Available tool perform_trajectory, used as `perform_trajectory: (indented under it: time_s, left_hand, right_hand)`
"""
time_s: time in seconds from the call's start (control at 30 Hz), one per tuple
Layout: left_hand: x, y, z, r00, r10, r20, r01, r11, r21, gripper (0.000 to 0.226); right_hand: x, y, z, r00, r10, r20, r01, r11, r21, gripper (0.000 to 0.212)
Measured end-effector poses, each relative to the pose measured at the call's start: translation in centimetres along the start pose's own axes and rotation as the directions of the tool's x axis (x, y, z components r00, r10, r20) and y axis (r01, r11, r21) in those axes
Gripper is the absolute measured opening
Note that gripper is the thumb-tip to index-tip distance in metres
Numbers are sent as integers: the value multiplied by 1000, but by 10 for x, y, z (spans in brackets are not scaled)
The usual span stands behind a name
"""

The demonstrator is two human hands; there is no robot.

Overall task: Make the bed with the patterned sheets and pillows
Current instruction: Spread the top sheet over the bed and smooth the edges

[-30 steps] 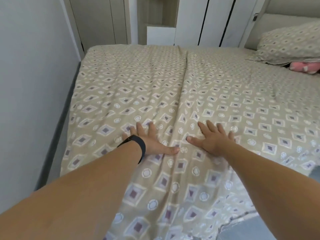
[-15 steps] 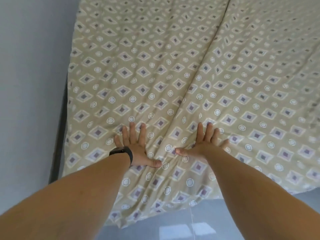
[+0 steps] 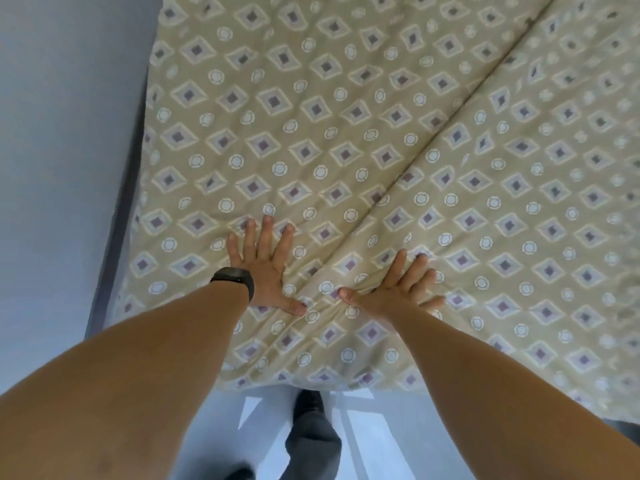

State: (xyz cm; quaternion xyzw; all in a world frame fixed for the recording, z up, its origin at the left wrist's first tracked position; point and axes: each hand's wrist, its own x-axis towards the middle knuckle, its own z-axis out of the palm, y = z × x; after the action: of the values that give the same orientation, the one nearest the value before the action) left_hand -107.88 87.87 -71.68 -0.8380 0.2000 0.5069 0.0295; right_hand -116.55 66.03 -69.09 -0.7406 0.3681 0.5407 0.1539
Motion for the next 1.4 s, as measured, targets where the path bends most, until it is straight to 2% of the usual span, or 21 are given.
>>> perform_trajectory:
  time_s: [0.3, 0.43, 0.5, 0.57, 0.6, 0.63, 0.7, 0.73, 0.8, 0.87, 0.9, 0.97, 1.03, 1.1, 1.17, 1.27, 1.4]
  left_hand:
    - [0, 8, 3, 996, -84, -37, 83, 996, -13, 159]
    - [-1, 19, 9, 980, -171, -105, 175, 984, 37, 161]
    - [-3, 24, 18, 957, -208, -204, 222, 974, 46, 161]
    - [-15, 40, 27, 914, -245, -324, 249, 968, -32, 153]
    - [-31, 62, 44, 870, -269, -413, 259, 962, -83, 141]
    - [-42, 81, 58, 793, -286, -538, 258, 958, -128, 122]
    - [-66, 126, 98, 618, -267, -739, 204, 963, -177, 84]
    - [-74, 152, 118, 615, -199, -763, 136, 980, -145, 71]
    - [-81, 202, 152, 718, -18, -696, -33, 998, -60, 52]
    - [-86, 252, 171, 789, -16, -614, -84, 987, -134, 48]
    - [-86, 271, 175, 793, -63, -607, -73, 978, -197, 49]
    - [-84, 301, 182, 785, -76, -615, -81, 971, -223, 48]
    - [-82, 318, 187, 813, 14, -582, -108, 986, -127, 48]
    - [-78, 328, 187, 838, 46, -543, -81, 996, -40, 56]
    - [-75, 339, 184, 834, 19, -551, -13, 1000, 16, 56]
    - [-73, 344, 172, 870, -7, -493, 32, 999, 42, 51]
    - [-83, 356, 167, 910, 2, -414, 22, 998, 54, 41]
  right_hand:
    - [9, 8, 1, 999, -42, -25, 42, 999, -1, 153]
    - [16, 17, 9, 990, -116, -76, 118, 993, 23, 149]
    - [21, 22, 15, 975, -190, -115, 189, 982, -21, 148]
    - [24, 28, 15, 958, -259, -125, 255, 966, -46, 143]
    - [22, 45, 17, 936, -327, -127, 317, 944, -93, 137]
    - [26, 58, 16, 885, -437, -160, 407, 894, -189, 128]
    - [36, 99, 18, 738, -656, -159, 553, 722, -414, 105]
    - [41, 129, 16, 651, -748, -132, 617, 622, -481, 96]
    - [49, 201, 11, 504, -861, -70, 694, 452, -560, 82]
    - [62, 279, 2, 415, -908, -63, 674, 353, -649, 70]
    - [68, 312, -4, 396, -915, -83, 646, 342, -683, 64]
    - [79, 367, -11, 383, -915, -126, 593, 348, -726, 54]
    - [88, 400, -12, 356, -927, -118, 584, 319, -747, 48]
    - [91, 414, -8, 331, -942, -64, 589, 259, -766, 41]
    - [91, 417, -4, 316, -946, -68, 581, 250, -775, 29]
    - [87, 410, 1, 345, -932, -112, 593, 309, -744, 19]
    - [78, 421, -11, 418, -907, -53, 648, 339, -682, 27]
